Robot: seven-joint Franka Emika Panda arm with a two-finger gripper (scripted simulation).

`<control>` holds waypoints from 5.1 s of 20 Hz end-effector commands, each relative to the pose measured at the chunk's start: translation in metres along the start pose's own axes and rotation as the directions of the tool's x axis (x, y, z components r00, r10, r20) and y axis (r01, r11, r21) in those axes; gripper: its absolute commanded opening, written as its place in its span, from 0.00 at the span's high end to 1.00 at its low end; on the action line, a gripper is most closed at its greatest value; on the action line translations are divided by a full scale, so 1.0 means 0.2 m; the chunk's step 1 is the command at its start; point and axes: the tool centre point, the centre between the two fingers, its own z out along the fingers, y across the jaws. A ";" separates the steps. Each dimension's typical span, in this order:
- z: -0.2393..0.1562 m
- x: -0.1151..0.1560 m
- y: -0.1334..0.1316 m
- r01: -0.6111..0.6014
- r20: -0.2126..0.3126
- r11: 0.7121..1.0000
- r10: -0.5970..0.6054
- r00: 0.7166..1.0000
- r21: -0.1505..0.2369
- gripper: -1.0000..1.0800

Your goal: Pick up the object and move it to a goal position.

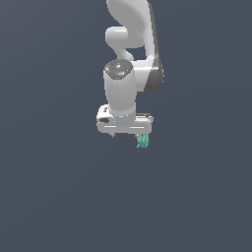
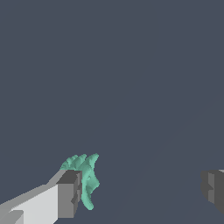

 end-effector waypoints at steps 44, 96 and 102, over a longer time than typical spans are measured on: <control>0.63 -0.36 -0.40 0.040 0.020 0.998 -0.039 0.999 -0.053 1.00; -1.22 -0.19 0.16 0.040 0.020 0.998 -0.039 0.999 -0.052 1.00; -1.37 -0.17 0.20 0.040 0.020 0.998 -0.039 0.999 -0.053 1.00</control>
